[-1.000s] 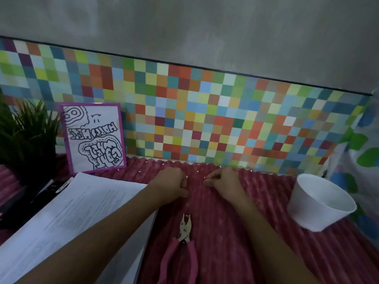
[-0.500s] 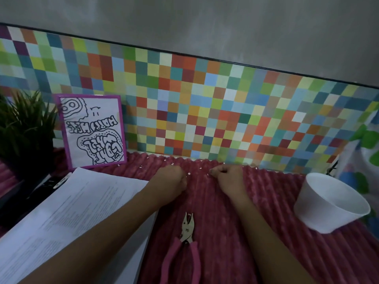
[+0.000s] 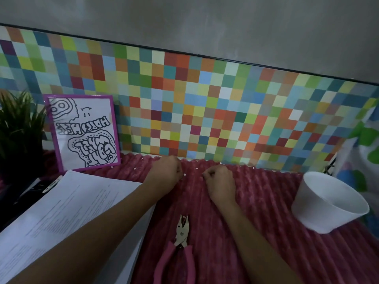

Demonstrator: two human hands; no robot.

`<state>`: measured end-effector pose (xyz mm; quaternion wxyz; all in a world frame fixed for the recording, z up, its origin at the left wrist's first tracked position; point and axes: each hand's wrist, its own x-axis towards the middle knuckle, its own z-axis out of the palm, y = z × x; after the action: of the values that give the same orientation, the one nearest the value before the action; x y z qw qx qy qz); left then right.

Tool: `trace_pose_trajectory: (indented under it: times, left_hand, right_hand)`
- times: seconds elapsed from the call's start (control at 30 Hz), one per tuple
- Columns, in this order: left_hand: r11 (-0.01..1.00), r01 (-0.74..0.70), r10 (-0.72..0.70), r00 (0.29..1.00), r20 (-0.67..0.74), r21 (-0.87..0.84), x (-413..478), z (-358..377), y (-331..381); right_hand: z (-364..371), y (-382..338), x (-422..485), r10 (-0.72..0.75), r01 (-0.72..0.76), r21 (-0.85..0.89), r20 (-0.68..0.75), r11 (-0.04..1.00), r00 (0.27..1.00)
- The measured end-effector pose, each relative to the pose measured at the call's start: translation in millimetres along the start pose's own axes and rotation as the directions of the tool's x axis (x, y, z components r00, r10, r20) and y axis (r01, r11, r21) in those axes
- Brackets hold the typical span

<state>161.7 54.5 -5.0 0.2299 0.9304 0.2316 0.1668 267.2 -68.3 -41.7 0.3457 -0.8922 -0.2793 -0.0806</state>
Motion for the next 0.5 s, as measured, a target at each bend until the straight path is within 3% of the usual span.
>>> trace_pose_trajectory:
  times: [0.1, 0.23, 0.3, 0.4, 0.5]
  left_hand:
    - [1.000, -0.017, 0.017, 1.000, 0.006, -0.001, -0.9, 5.6, -1.1]
    - [0.996, -0.053, 0.053, 0.999, -0.004, 0.071, 0.1, 9.4, -2.8]
    - [0.994, -0.067, 0.068, 0.998, -0.002, 0.081, 0.2, 9.3, -4.5]
    - [0.995, -0.087, 0.088, 0.996, -0.024, 0.039, 0.6, 7.5, -8.5]
    - [0.995, -0.088, 0.091, 0.994, -0.065, 0.049, -1.0, 6.2, -8.3]
  right_hand:
    - [3.0, 0.5, 1.5, 0.012, -0.013, -0.032, -0.009, 0.999, 1.000]
    - [-1.9, 1.0, 3.9, 0.102, -0.080, 0.193, -0.104, 0.978, 0.989]
    - [-6.0, -3.3, 3.3, 0.051, -0.017, 0.229, -0.141, 0.973, 0.989]
    - [-5.1, -16.4, 2.7, -0.142, 0.131, 0.269, 0.019, 0.954, 0.990]
    - [3.8, -24.2, 7.2, -0.232, 0.186, 0.264, 0.152, 0.946, 0.961]
